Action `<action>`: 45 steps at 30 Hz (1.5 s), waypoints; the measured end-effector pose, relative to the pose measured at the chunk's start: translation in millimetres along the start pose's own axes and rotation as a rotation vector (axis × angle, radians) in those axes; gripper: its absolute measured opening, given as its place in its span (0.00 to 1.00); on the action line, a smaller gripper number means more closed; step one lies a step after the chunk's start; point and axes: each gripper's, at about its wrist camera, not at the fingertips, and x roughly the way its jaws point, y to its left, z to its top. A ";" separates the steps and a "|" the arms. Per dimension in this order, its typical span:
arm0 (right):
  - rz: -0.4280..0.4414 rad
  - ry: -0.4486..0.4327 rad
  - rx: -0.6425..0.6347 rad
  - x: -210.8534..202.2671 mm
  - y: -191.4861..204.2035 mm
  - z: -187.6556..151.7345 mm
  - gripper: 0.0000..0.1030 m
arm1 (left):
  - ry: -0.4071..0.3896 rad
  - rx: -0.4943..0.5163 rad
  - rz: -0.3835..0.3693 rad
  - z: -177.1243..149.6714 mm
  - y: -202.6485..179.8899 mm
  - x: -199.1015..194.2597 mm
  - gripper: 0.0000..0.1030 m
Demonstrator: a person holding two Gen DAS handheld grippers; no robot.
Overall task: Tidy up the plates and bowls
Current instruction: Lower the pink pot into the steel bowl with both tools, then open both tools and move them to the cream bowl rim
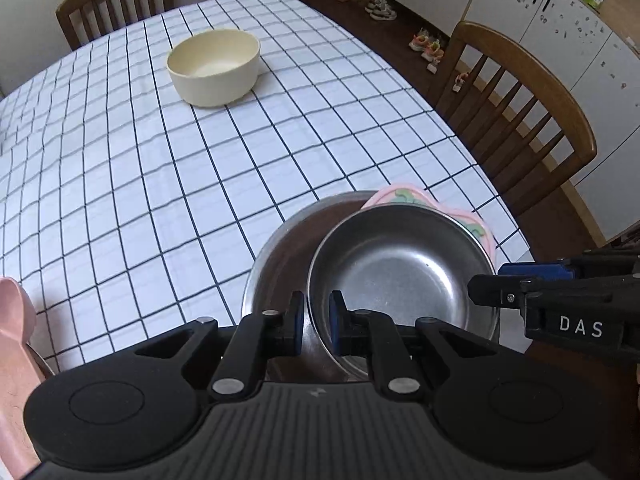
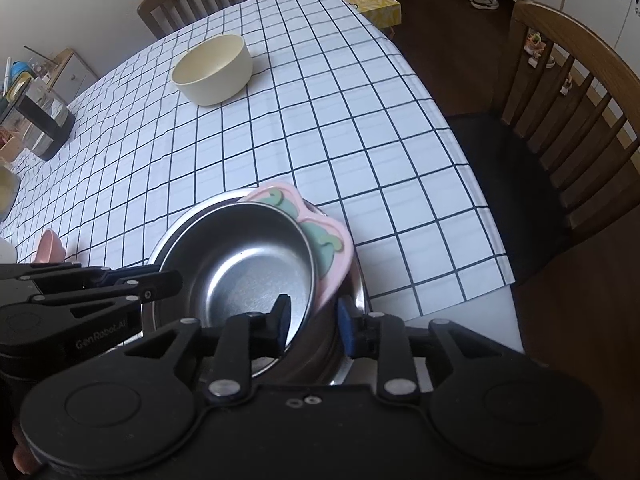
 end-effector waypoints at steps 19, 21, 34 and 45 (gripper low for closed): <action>0.037 -0.158 -0.215 -54.6 28.5 35.4 0.49 | -0.168 -0.026 -0.037 32.1 3.9 -54.5 0.13; 0.041 -0.175 -0.236 -57.8 30.5 43.2 0.50 | -0.186 -0.030 -0.032 38.3 5.3 -57.7 0.13; 0.083 -0.271 -0.342 -65.1 34.1 108.9 0.63 | -0.334 -0.143 0.043 93.0 28.6 -68.7 0.73; 0.125 -0.295 -0.413 -44.7 34.6 173.4 0.83 | -0.365 -0.239 0.126 144.8 61.0 -48.4 0.75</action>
